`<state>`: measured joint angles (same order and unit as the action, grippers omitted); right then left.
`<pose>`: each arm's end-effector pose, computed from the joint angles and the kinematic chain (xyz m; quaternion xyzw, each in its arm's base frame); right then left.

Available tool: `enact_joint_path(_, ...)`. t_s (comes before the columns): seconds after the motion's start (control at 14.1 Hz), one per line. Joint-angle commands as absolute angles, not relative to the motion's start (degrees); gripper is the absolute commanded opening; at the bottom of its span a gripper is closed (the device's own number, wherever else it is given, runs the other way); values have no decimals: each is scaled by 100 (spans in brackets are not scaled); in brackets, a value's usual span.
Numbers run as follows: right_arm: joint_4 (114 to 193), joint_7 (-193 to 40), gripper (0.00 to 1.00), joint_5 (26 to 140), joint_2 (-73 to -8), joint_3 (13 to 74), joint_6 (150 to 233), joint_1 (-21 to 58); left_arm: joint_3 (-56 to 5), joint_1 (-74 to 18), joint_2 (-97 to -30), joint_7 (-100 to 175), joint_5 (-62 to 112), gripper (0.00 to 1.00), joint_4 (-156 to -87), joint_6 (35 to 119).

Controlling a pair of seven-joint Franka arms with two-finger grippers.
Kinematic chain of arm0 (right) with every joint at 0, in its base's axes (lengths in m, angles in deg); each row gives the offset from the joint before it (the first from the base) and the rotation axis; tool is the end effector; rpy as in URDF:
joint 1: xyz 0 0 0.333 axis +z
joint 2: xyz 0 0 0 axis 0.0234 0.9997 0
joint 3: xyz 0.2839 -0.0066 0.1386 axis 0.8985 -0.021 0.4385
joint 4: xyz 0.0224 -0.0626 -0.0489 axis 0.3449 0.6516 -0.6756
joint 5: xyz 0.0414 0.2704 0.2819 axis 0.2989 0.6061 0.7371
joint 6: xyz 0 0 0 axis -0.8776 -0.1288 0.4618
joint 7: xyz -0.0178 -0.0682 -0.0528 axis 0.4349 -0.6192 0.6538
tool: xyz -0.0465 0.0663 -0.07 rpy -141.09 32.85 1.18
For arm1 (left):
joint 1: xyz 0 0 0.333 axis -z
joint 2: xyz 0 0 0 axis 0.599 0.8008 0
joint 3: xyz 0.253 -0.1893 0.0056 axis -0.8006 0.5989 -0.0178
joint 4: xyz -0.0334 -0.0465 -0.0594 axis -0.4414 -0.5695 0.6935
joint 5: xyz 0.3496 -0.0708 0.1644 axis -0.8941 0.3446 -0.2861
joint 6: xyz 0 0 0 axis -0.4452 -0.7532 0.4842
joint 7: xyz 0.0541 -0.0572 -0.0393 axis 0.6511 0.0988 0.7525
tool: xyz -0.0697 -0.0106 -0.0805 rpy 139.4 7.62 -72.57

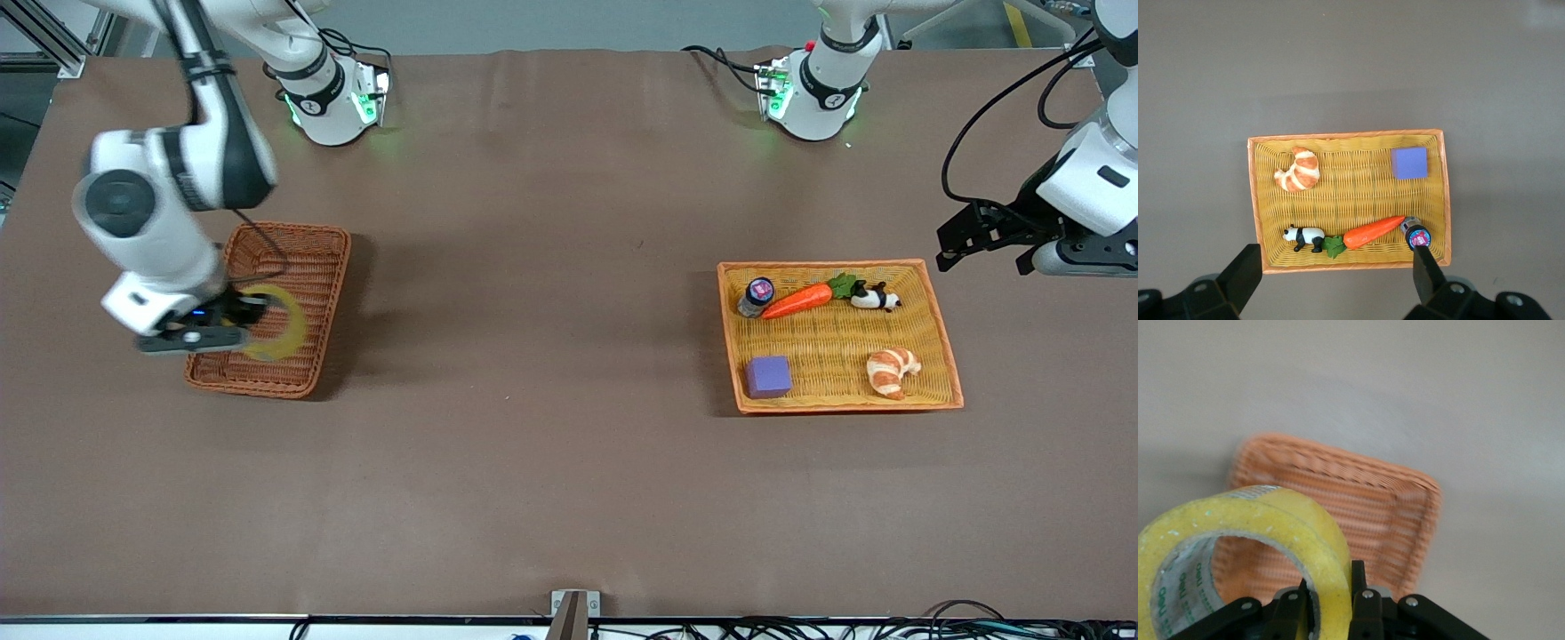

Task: Move tape to another basket
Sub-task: 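Carry the tape with the right gripper over the wicker basket, then lower the tape into the basket and open the right gripper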

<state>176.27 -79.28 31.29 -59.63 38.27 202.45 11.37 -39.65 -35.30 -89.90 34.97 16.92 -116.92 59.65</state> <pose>0.5543 -0.0119 0.3775 0.9899 0.0922 -0.0017 0.1081 0.5617 -0.0585 0.6082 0.9985 -0.0151 0.0504 0.0115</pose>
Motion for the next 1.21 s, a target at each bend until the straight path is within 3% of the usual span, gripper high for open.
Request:
enact_joint_path(0.0, 18422, -7340, 1, 3390, -6320, 3355, 20751, 1171, -3943, -3548, -8898, 3694, 1662, 100, -11497, 5803)
enact_joint_path(0.14, 18898, -7102, 2, 3426, -6347, 3117, 21270, 1162, -3952, -3539, -8889, 3686, 1645, 100, -11497, 5479)
enact_joint_path(0.21, 18952, -7066, 2, 3443, -6277, 3047, 21446, 1162, -3943, -3522, -8872, 3729, 1627, 93, -11488, 5469)
enact_joint_path(0.28, 19066, -7065, 2, 3626, -6181, 3037, 21657, 1145, -3943, -3522, -8863, 3677, 1619, 91, -11488, 5460)
enact_joint_path(0.43, 19417, -7048, 3, 3961, -6136, 3037, 21939, 1153, -3934, -3504, -8854, 3703, 1619, 100, -11497, 5451)
enact_joint_path(0.92, 19647, -7065, 8, 3971, -5548, 3063, 22668, 1215, -3847, -3504, -8863, 3685, 1654, 100, -11506, 5451)
enact_joint_path(1.14, 19647, -7083, 15, 3971, -5433, 3090, 22740, 1259, -3820, -3504, -8854, 3633, 1627, 100, -11506, 5460)
